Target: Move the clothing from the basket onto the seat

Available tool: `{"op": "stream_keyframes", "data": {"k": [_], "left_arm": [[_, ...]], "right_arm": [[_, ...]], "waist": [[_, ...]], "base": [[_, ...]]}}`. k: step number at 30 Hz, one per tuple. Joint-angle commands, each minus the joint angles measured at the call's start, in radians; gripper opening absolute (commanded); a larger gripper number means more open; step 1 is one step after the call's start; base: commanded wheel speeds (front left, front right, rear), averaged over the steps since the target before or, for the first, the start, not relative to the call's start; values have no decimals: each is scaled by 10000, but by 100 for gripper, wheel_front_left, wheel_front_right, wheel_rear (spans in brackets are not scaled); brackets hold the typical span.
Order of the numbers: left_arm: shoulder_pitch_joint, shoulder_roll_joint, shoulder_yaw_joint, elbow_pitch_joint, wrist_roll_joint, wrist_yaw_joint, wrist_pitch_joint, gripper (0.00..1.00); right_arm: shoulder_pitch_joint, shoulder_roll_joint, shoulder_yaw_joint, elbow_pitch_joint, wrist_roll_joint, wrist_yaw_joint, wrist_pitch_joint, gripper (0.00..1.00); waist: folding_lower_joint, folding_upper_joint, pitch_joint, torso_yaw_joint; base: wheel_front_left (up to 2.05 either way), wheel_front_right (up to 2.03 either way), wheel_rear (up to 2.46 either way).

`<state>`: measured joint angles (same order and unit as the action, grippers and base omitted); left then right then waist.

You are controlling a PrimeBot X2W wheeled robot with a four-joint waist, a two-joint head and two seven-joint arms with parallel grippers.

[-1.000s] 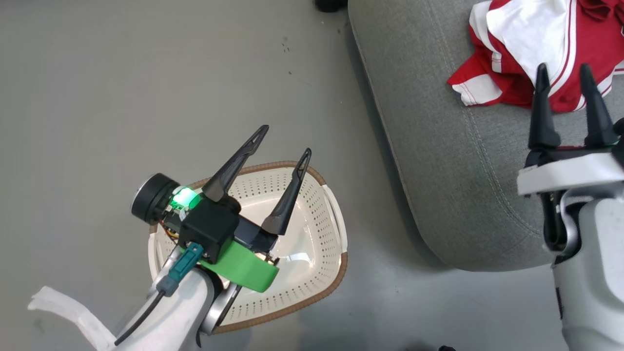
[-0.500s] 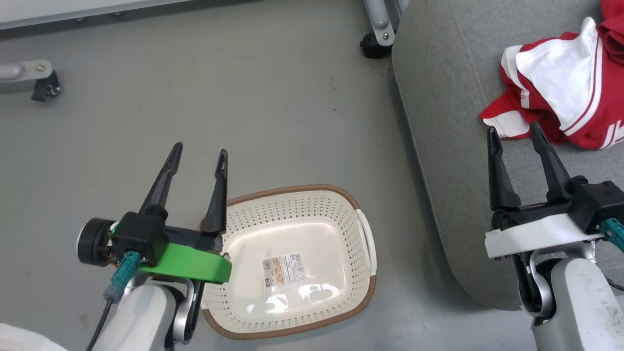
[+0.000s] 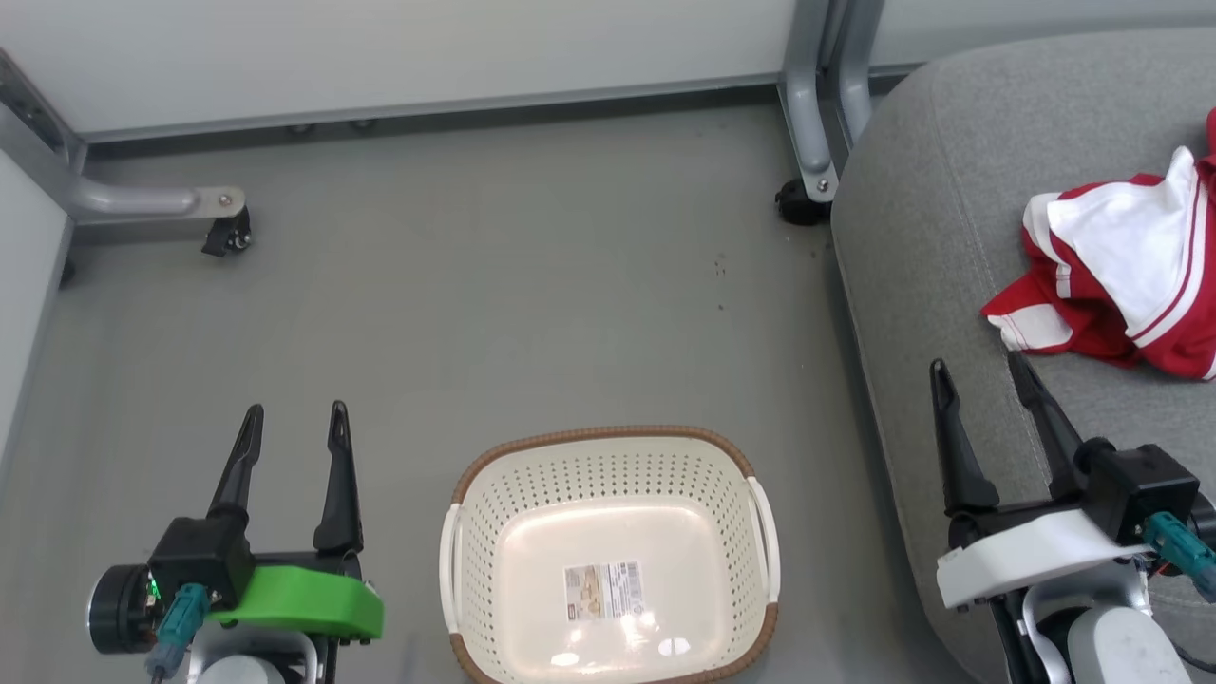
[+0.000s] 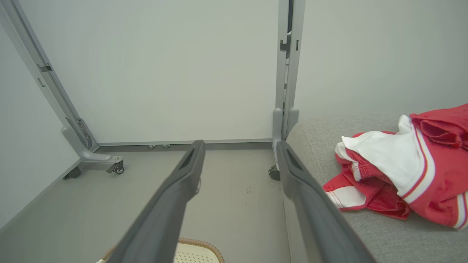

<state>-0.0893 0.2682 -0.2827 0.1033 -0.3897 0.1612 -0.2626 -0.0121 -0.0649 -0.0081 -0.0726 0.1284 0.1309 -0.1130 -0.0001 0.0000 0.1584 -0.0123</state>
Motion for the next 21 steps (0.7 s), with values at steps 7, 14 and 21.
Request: {"op": "stream_keyframes", "data": {"k": [7,14,21], "left_arm": [[1013,-165,333,78,124,-196,-15,100],[1430,-250,509,214,315,-346,-16,100],[1584,-299,628,448,515,-410,-16,100]], "right_arm": [[930,85,121,-241,-64,-3,395,100],[1399,118,174,-403,-20,-3,638,100],[1565,130,216,-494,35,-3,781,100]], "waist": [[1,0,-1198,144],[1,0,-1580,48],[1,0,-1712,24]], "base": [[0,0,0],[0,0,0],[0,0,0]]}}
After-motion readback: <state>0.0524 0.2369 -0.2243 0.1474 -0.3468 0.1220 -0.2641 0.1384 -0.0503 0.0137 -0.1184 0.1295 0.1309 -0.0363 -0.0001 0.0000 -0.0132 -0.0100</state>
